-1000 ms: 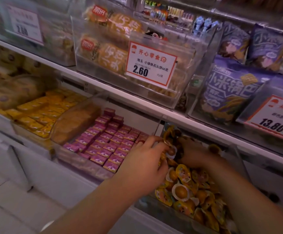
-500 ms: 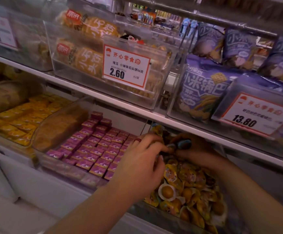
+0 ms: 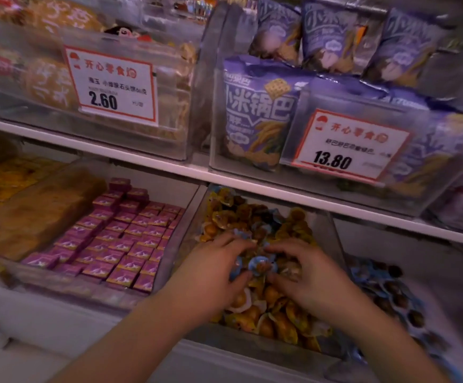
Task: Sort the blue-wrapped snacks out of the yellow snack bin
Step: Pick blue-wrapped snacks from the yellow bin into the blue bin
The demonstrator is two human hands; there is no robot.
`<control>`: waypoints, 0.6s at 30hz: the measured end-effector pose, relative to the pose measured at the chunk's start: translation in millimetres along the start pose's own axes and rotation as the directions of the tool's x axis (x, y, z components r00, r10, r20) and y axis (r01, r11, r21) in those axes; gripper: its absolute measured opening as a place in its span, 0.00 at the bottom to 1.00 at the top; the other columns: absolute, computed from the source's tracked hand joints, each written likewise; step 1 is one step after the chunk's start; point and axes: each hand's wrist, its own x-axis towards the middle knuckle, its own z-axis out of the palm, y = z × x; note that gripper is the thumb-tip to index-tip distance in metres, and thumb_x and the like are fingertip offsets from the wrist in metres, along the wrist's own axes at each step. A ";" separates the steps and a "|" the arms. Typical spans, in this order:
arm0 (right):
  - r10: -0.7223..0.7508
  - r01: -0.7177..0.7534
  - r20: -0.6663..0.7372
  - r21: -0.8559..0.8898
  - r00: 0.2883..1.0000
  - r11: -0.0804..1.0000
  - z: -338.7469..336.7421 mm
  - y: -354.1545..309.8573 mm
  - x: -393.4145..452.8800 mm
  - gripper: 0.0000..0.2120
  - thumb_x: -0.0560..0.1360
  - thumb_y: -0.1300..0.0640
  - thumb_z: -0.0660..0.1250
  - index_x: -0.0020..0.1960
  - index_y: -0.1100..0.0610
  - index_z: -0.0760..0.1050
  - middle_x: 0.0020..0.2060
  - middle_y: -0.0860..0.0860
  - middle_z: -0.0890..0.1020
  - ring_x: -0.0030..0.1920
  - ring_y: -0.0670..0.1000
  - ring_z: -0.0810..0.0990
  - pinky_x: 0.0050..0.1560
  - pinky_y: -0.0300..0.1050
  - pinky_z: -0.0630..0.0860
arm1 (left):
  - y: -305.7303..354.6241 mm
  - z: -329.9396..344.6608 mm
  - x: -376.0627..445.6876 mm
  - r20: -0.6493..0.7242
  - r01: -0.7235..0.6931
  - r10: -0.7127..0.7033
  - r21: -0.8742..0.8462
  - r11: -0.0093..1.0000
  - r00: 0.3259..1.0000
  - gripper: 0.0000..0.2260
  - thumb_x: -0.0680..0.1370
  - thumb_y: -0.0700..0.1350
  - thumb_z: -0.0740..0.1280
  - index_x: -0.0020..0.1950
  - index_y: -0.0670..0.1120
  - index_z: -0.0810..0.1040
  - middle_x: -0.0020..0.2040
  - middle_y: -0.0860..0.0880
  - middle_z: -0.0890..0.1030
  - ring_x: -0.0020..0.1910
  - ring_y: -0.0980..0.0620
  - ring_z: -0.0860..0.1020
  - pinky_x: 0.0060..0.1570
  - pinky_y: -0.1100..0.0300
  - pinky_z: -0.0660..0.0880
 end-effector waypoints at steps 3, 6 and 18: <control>0.026 -0.025 -0.065 0.015 0.998 1.000 -2.9 2.1 -4.9 0.13 0.72 0.51 0.74 0.56 0.41 0.80 0.50 0.35 0.79 0.53 0.36 0.77 0.53 0.23 0.70 | -2.7 -2.1 0.4 -0.049 0.041 -0.046 -0.094 0.995 0.998 0.21 0.74 0.52 0.71 0.66 0.59 0.75 0.63 0.60 0.75 0.61 0.63 0.74 0.60 0.68 0.72; 0.036 -0.036 -0.036 0.020 0.999 0.999 -0.5 6.0 -1.1 0.20 0.71 0.46 0.73 0.62 0.41 0.76 0.57 0.38 0.79 0.58 0.41 0.77 0.60 0.38 0.75 | -2.3 -1.3 -0.1 -0.096 0.064 -0.081 -0.166 0.984 0.992 0.20 0.72 0.46 0.74 0.62 0.59 0.78 0.57 0.61 0.78 0.57 0.65 0.75 0.55 0.77 0.68; -0.064 0.057 -0.120 -0.056 0.991 0.997 18.8 2.3 13.3 0.13 0.73 0.50 0.72 0.57 0.44 0.79 0.51 0.43 0.81 0.54 0.45 0.78 0.55 0.43 0.75 | 8.4 -10.0 4.6 -0.257 0.137 -0.308 -0.521 0.843 0.916 0.12 0.75 0.40 0.73 0.53 0.56 0.82 0.47 0.59 0.84 0.46 0.62 0.82 0.46 0.64 0.79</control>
